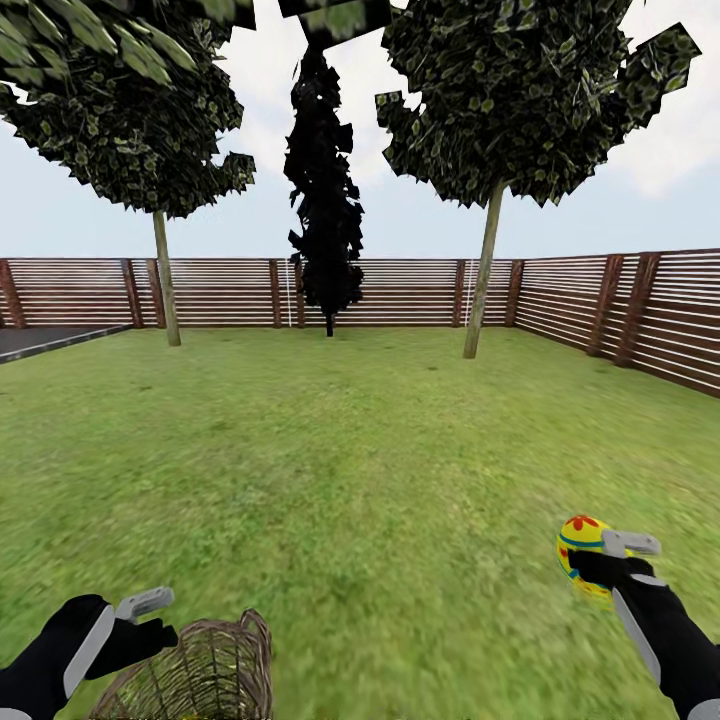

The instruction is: Take the three Easter eggs out of the wicker basket on the lawn in the garden, then place them on the lawn next to a single tree (choose any tree) so that all three eggs are next to the same tree and none are left in the basket.

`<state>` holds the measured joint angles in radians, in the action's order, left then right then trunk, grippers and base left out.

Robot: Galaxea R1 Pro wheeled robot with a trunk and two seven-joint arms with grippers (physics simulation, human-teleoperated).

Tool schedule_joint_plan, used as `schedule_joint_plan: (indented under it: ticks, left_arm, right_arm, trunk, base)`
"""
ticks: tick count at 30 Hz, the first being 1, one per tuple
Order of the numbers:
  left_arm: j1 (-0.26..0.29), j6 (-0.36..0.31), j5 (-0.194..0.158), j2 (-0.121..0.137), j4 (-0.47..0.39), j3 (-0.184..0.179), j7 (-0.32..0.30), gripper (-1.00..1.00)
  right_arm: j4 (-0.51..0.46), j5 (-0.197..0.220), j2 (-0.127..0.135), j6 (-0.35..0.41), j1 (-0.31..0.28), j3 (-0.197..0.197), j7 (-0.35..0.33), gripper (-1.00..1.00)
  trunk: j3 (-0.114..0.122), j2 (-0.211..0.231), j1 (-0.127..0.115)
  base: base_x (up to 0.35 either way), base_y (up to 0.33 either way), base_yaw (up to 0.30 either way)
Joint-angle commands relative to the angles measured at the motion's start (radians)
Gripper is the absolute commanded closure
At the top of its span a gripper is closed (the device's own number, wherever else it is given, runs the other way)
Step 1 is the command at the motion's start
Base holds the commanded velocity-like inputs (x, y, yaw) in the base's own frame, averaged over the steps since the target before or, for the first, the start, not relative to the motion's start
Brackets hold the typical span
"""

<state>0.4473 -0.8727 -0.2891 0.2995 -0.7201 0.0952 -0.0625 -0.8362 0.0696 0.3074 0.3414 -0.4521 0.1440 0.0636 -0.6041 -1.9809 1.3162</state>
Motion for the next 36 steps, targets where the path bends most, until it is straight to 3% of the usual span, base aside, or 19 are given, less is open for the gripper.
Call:
schedule_joint_plan:
  ticks: [1, 5, 7, 32, 36]
  left_arm:
    - [0.001, -0.005, 0.005, 0.000, -0.001, 0.003, -0.007, -1.00]
    - [0.000, -0.005, 0.005, -0.001, -0.001, 0.003, -0.007, -1.00]
    - [0.001, -0.005, 0.005, 0.000, -0.001, 0.003, -0.007, -1.00]
    - [0.001, -0.005, 0.005, -0.008, -0.001, 0.003, -0.008, -1.00]
    - [0.001, -0.005, 0.005, -0.008, -0.002, 0.004, -0.008, -1.00]
  right_arm:
    - [-0.001, 0.007, -0.002, -0.059, 0.000, 0.000, 0.011, 1.00]
    - [0.012, 0.006, -0.022, -0.172, 0.000, 0.004, 0.037, 1.00]
    - [0.013, 0.005, -0.022, -0.191, 0.000, 0.005, 0.039, 1.00]
    - [0.042, 0.000, -0.023, -0.201, 0.000, 0.002, 0.022, 1.00]
    - [0.044, 0.004, -0.020, -0.214, 0.000, 0.003, 0.022, 1.00]
  trunk:
    - [-0.004, -0.008, 0.004]
    - [-0.017, -0.036, 0.019]
    - [-0.023, -0.050, 0.027]
    - [-0.102, -0.225, 0.123]
    - [-0.102, -0.225, 0.123]
  base:
    - [0.000, 0.000, 0.000]
    - [0.000, 0.000, 0.000]
    - [0.000, 0.000, 0.000]
    - [0.000, 0.000, 0.000]
    - [0.000, 0.000, 0.000]
